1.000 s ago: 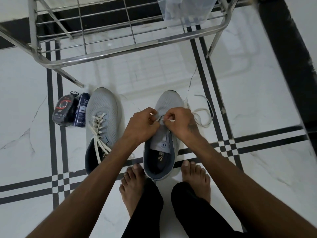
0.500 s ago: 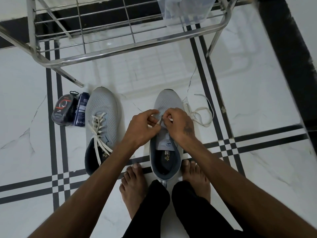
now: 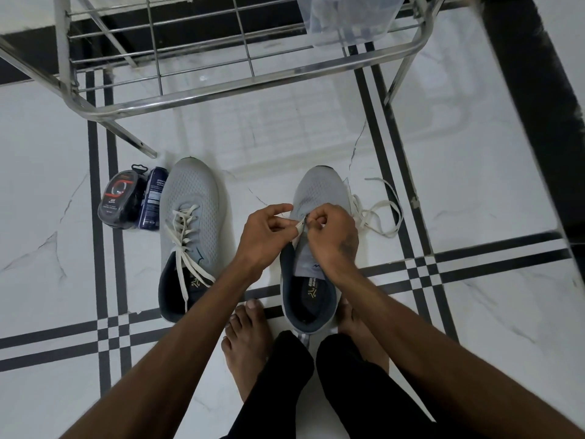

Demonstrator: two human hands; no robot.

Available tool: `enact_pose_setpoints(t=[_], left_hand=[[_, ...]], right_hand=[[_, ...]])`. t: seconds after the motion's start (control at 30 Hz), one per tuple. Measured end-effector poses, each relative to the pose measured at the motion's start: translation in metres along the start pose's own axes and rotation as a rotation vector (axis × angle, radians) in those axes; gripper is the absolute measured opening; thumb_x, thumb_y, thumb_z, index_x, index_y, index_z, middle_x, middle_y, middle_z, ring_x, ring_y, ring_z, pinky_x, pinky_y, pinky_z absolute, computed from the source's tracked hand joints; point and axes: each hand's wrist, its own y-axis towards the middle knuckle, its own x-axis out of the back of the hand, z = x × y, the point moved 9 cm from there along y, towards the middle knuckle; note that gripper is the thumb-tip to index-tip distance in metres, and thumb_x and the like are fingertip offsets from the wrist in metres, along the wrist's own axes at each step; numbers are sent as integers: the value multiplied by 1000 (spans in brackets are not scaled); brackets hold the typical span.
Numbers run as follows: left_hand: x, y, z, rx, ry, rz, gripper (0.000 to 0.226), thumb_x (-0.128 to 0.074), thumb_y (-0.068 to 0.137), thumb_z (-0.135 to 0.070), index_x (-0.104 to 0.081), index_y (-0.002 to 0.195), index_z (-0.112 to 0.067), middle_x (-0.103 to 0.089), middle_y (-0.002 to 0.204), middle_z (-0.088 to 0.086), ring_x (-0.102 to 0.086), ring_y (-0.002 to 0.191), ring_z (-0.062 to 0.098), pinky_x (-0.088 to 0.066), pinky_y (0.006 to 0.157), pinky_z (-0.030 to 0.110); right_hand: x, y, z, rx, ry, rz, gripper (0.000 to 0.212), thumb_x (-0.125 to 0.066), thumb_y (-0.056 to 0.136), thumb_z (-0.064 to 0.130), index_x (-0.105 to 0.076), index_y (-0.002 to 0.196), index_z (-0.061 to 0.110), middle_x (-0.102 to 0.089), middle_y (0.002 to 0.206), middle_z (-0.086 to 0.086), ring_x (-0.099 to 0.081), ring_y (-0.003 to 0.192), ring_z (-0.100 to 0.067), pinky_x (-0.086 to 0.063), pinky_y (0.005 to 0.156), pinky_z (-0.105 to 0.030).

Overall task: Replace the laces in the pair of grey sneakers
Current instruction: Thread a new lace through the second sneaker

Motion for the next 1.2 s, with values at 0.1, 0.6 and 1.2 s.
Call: enact_pose_setpoints(t=[0.1, 0.6, 1.2], left_hand=[[-1, -2, 1, -5, -6, 2, 45, -74, 83, -10, -62, 126, -18, -77, 86, -4, -71, 82, 6, -53, 79, 22], [-20, -10, -36, -439, 734, -138, 33, -52, 101, -24, -62, 132, -27, -71, 92, 7, -66, 84, 24, -48, 69, 34], [-30, 16, -58, -540, 1267, -113, 14, -57, 90, -6, -59, 101, -15, -61, 97, 5, -61, 87, 28, -33, 55, 33]], right_hand=[[-2, 0, 0, 11, -1, 16, 17, -61, 90, 8, -69, 82, 22, -66, 86, 11, -60, 77, -6, -45, 67, -23], [5, -8, 0, 114, 131, -10, 34, -61, 95, 8, -43, 117, 26, -70, 91, 10, -66, 85, -8, -55, 79, -29], [16, -30, -32, -53, 45, 58, 24, -69, 74, 34, -54, 73, 16, -58, 63, 5, -53, 57, -9, -40, 55, -27]])
